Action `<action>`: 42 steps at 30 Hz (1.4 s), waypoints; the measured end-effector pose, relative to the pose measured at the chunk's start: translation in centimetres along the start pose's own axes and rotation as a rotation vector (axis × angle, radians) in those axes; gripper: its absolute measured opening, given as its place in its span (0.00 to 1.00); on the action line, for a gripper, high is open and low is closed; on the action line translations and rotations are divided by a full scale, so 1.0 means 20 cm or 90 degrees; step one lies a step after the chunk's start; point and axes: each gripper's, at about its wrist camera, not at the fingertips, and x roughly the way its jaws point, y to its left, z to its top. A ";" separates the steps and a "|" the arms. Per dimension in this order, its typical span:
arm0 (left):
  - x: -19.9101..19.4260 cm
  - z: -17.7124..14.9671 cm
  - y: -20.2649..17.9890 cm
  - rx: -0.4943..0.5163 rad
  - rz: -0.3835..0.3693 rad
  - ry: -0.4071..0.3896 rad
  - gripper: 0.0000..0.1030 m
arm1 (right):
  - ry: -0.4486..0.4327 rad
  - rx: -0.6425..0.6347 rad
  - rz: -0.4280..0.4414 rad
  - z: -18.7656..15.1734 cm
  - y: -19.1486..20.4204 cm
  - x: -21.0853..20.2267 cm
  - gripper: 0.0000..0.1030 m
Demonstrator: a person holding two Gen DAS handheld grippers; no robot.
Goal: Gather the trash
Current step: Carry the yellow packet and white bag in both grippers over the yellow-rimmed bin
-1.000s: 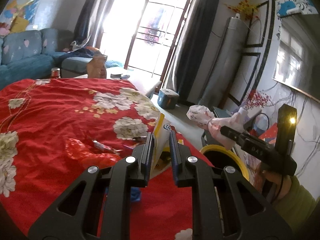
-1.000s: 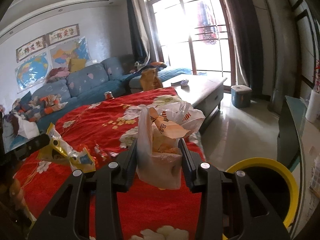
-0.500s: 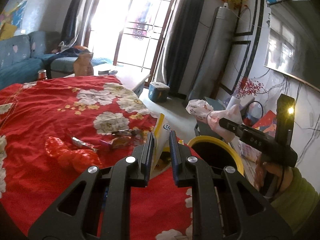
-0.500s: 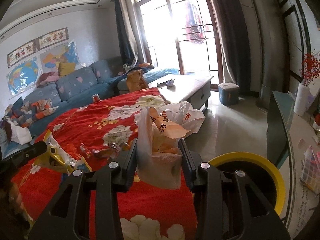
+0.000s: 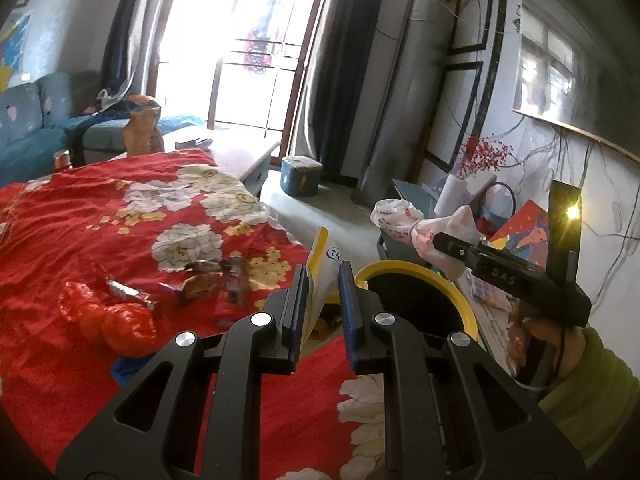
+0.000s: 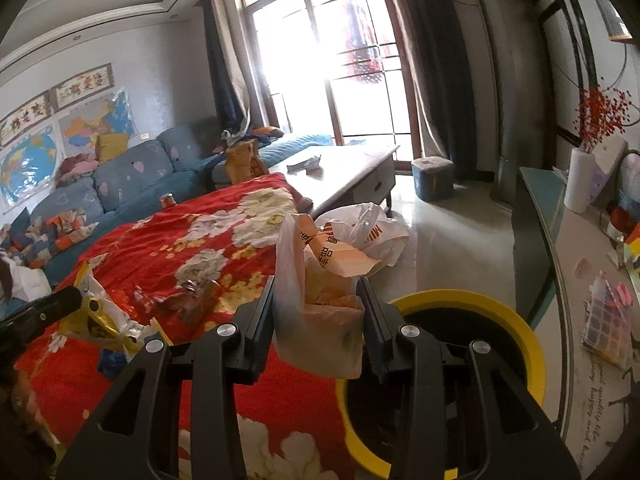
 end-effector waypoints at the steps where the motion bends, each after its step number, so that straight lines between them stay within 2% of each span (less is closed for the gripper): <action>1: 0.01 0.00 -0.01 0.003 -0.002 0.001 0.11 | 0.001 0.003 -0.002 0.00 -0.01 0.00 0.36; 29: 0.36 -0.02 -0.39 0.107 -0.054 0.058 0.11 | 0.018 0.087 -0.056 -0.11 -0.36 -0.04 0.36; 42: 0.58 -0.06 -0.50 0.123 -0.060 0.092 0.11 | 0.045 0.124 -0.068 -0.18 -0.54 -0.02 0.37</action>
